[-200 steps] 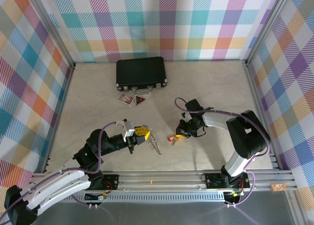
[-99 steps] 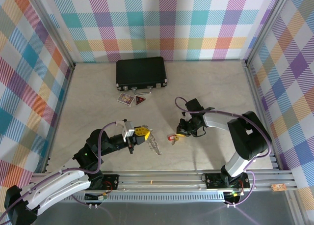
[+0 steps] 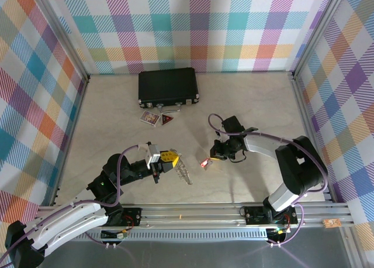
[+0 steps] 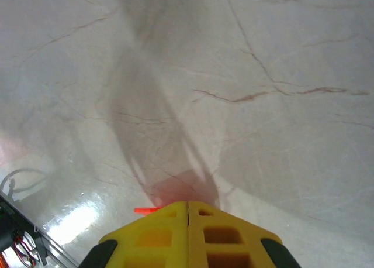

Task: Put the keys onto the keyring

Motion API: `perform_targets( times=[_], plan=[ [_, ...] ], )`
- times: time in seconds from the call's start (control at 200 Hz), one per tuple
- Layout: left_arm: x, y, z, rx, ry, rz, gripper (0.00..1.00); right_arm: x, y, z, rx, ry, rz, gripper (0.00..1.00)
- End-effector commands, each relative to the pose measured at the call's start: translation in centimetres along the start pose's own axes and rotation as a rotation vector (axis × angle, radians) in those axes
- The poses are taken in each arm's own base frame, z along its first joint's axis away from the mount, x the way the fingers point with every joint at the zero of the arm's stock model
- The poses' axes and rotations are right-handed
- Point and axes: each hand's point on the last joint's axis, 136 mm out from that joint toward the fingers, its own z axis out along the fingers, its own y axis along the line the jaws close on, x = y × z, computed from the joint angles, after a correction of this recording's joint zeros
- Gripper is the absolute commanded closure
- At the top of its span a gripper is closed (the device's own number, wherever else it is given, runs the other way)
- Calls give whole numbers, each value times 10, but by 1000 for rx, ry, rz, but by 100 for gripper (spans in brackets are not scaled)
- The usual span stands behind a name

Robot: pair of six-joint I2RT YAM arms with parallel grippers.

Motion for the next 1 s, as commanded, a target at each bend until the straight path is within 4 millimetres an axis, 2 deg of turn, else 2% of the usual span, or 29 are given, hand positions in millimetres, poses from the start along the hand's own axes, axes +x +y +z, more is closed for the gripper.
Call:
perform_targets(
  times=[0.0, 0.19, 0.315, 0.43, 0.56, 0.675, 0.795, 0.995],
  plan=[
    [-21, -5, -2, 22, -74, 12, 100, 7, 18, -13, -59, -19, -129, 100],
    [-28, -4, -2, 20, -85, -13, 100, 14, 76, -52, -177, -175, -464, 100],
    [-36, -7, -3, 29, -93, -25, 100, 27, 123, -94, -323, -340, -697, 100],
    [-48, -12, -4, 49, -109, -21, 100, 41, 154, -139, -469, -494, -850, 100],
    [-65, -23, -4, 102, -118, 4, 100, 64, 185, -176, -629, -519, -983, 100],
    [-73, -29, 1, 140, -101, 19, 100, 81, 205, -206, -717, -562, -1099, 100],
    [-82, -35, 6, 181, -79, 30, 100, 93, 217, -228, -754, -587, -1190, 100],
    [-86, -37, 15, 205, -67, 39, 100, 101, 226, -242, -785, -602, -1225, 100]
  ],
)
